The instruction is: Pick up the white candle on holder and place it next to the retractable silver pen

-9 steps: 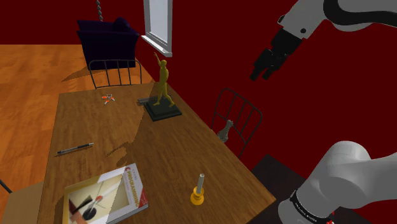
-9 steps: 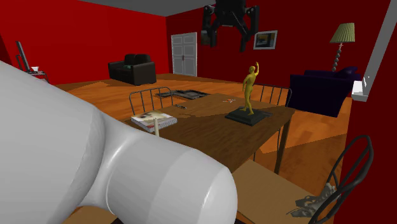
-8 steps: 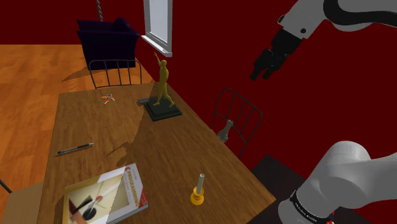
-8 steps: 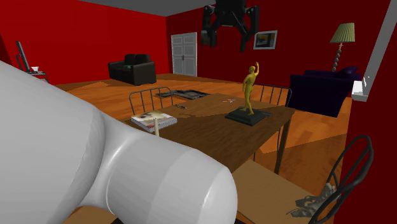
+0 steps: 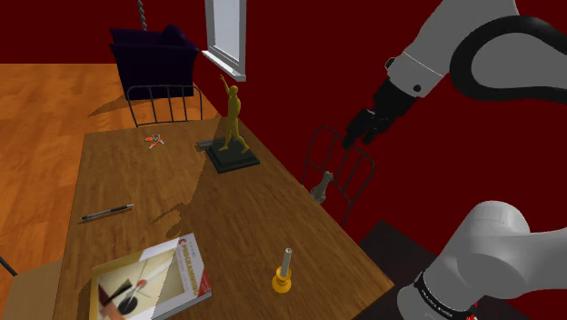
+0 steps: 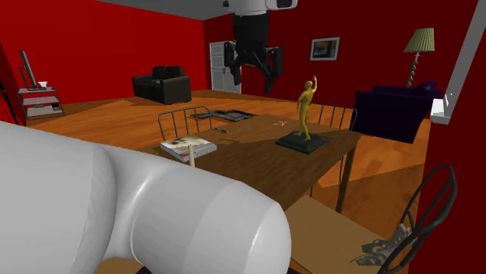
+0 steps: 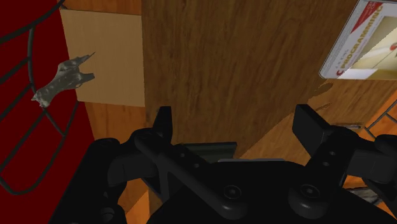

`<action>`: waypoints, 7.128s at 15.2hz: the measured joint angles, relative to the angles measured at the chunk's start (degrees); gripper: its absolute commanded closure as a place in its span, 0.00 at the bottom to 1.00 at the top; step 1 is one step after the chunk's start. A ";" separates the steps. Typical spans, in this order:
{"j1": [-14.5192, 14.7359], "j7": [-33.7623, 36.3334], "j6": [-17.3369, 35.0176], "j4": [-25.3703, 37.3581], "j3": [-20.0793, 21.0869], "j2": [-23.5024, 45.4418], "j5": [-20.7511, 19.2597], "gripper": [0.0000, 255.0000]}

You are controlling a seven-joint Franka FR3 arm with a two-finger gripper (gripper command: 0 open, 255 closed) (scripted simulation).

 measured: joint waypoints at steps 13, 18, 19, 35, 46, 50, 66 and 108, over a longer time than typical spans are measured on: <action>7.57 16.03 20.49 -19.01 20.13 -3.79 12.12 0.00; 9.38 23.62 31.71 -21.34 31.04 3.13 17.30 0.00; 9.46 25.17 33.82 -21.57 33.24 4.58 18.11 0.00; -7.39 38.23 59.80 -19.22 60.38 27.42 17.26 0.00; -7.74 38.30 60.06 -19.17 60.68 27.64 17.15 1.00; -7.74 38.30 60.06 -19.17 60.68 27.64 17.15 1.00; 2.41 33.91 42.33 -15.70 46.12 14.65 17.98 1.00; -28.66 43.24 25.56 26.81 60.68 39.09 -8.06 1.00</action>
